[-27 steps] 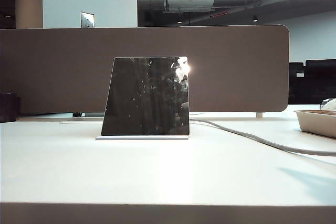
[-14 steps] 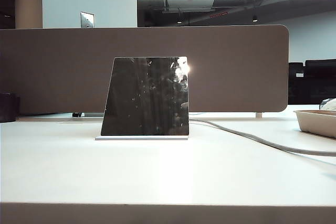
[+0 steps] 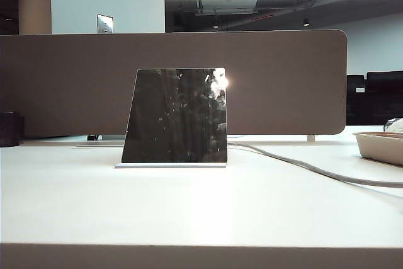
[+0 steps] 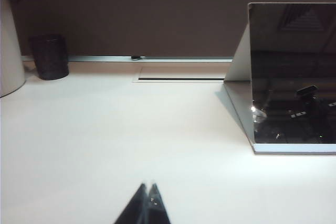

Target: Push the base of the mirror on the table to move it forward for a short distance.

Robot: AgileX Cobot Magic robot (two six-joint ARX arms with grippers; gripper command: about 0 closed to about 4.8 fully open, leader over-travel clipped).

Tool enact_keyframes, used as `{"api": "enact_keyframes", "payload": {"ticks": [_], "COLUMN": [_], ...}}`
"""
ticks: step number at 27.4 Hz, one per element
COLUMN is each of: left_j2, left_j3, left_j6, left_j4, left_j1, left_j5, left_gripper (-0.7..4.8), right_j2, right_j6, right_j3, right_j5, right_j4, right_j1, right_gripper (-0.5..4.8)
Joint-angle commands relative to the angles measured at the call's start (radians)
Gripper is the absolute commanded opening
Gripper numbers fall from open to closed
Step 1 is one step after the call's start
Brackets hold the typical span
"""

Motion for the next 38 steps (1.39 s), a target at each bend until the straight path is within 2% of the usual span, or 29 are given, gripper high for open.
{"api": "enact_keyframes", "payload": {"ticks": [1,6,18,35,38], "left_j2": [0.0,0.0,0.0,0.0,0.0], "left_j3": [0.001,0.001,0.001,0.001,0.001], "left_j6": [0.004,0.004,0.004,0.004,0.004], "left_j4": [0.009,0.009,0.009,0.009,0.01], "left_j1": [0.002,0.002,0.002,0.002,0.002], "left_j5": [0.003,0.002,0.002,0.002,0.002], "left_gripper": [-0.01,-0.01,-0.01,-0.01,-0.01], "right_j2": [-0.027,-0.064,-0.066,-0.066,-0.086], "right_j6": [-0.005,-0.005,0.006,-0.009,-0.021], "right_j3": [-0.028,-0.086,-0.089,-0.089,-0.104], "right_j5": [-0.04,-0.053,-0.049,-0.039,-0.011], "right_j4": [0.016,-0.002,-0.176,-0.17,-0.165], "right_j1": [-0.045,-0.097,-0.096,-0.096,-0.112], "right_gripper": [-0.04,-0.04,-0.01,-0.01,-0.01]}}
